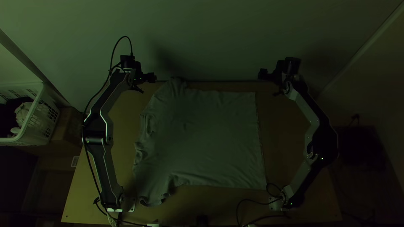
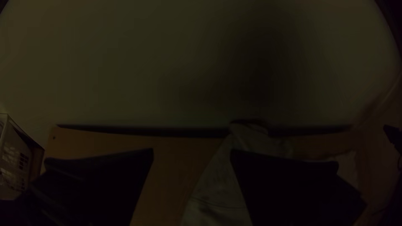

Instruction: Fold the t-shirt

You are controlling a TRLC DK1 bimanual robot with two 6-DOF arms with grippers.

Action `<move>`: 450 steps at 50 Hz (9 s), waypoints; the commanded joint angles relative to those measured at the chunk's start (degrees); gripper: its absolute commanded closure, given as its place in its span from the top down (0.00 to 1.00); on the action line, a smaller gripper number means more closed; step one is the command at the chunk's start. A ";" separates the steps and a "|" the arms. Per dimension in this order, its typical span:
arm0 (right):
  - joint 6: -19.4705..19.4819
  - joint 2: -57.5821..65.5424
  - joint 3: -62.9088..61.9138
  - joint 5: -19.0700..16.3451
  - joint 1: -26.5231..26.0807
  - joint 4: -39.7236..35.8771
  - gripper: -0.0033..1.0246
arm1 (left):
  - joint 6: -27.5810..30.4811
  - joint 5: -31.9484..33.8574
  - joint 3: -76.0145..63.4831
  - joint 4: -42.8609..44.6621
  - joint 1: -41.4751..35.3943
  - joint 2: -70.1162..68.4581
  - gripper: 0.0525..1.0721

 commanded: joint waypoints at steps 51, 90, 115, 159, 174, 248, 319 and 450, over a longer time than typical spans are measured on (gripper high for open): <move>4.56 4.43 0.08 0.45 1.04 -4.82 0.96 | 4.11 -4.84 11.68 -5.99 -4.07 19.12 0.08; 9.04 19.19 13.27 1.77 2.27 -18.18 0.80 | 1.30 -4.75 10.98 -11.26 -3.54 13.85 0.02; 10.36 26.22 19.42 1.77 4.03 -22.31 0.18 | 2.01 -4.84 10.71 -12.23 -3.45 13.85 0.02; 12.82 31.41 34.54 6.96 2.62 -26.97 0.03 | -0.72 -3.52 12.30 -4.40 1.20 12.53 0.02; 11.32 29.21 32.95 6.96 1.92 -29.34 0.03 | -3.53 0.61 12.03 -11.79 1.64 10.07 0.02; 8.78 -1.11 -6.77 12.84 7.45 -27.58 0.03 | -3.27 4.21 -36.92 -1.68 1.29 -27.55 0.02; 9.65 -45.14 -38.24 12.84 14.40 -29.69 0.96 | 2.09 7.82 -68.21 -9.50 1.20 -64.73 0.95; 14.05 -34.60 -56.43 -0.51 20.46 -58.35 0.84 | -15.31 7.55 -75.42 -32.44 -9.34 -50.22 0.03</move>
